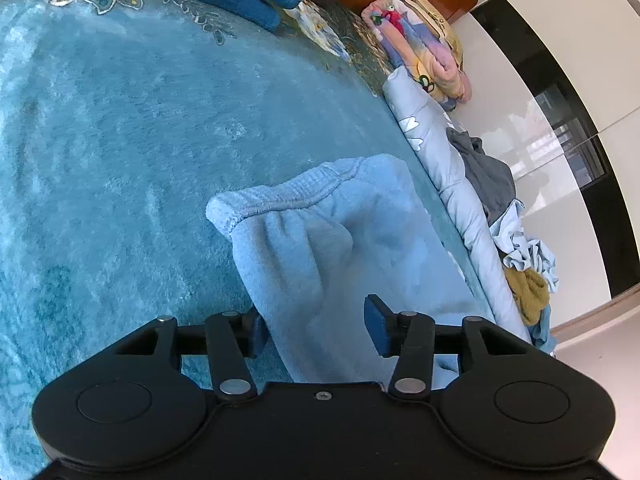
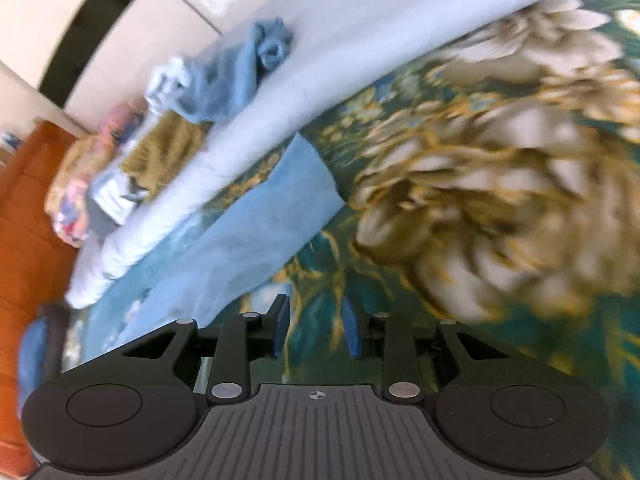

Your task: Fold clothes

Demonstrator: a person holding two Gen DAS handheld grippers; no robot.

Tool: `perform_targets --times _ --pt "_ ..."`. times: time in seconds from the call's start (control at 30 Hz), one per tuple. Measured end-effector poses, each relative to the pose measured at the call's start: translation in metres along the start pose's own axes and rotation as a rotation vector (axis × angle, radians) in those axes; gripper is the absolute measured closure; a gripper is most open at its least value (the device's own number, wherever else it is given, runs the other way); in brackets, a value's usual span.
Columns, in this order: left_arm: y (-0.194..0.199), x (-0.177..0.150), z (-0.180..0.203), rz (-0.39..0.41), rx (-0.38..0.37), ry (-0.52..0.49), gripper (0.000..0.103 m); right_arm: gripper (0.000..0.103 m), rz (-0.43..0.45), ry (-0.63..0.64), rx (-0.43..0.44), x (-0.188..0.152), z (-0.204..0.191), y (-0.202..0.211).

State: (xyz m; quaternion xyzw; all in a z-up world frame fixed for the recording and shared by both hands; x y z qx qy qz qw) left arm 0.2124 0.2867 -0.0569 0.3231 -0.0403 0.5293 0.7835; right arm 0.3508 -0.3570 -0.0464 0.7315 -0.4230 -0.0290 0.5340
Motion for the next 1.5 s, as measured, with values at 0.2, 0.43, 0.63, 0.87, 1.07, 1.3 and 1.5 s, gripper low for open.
perform_targets --times 0.2,0.43,0.63,0.87,1.07,1.3,1.5 --pt "-0.002 0.003 -0.001 -0.003 -0.013 -0.004 0.056 0.078 0.012 -0.090 -0.031 0.020 -0.013 -0.040" --pt "-0.005 0.002 -0.001 0.009 -0.025 -0.030 0.054 0.078 0.034 -0.159 -0.004 0.033 -0.014 -0.054" --pt "-0.007 0.003 0.000 0.001 -0.027 -0.035 0.051 0.099 0.055 -0.123 -0.039 0.039 -0.024 -0.052" --pt "-0.004 0.003 -0.001 -0.003 -0.033 -0.031 0.051 0.099 0.210 -0.137 -0.066 0.056 -0.010 -0.017" --pt "-0.004 0.003 -0.002 -0.007 -0.039 -0.034 0.050 0.101 0.157 -0.196 -0.173 0.054 0.021 -0.030" --pt "0.007 0.012 -0.003 0.010 -0.015 -0.056 0.047 0.100 0.210 -0.202 -0.179 0.059 0.019 -0.011" --pt "0.034 0.044 -0.008 0.086 0.039 -0.112 0.043 0.097 0.265 -0.048 -0.094 0.068 -0.021 0.021"
Point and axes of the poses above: each gripper's, at about its wrist camera, not at the fingertips, and y roughly against the way its jaws point, z to its right, x to its top, the point moved 4 cm from there along -y, roughly the way its jaws point, and after that the axes turned 10 degrees about -x, right-handed, at the moved point
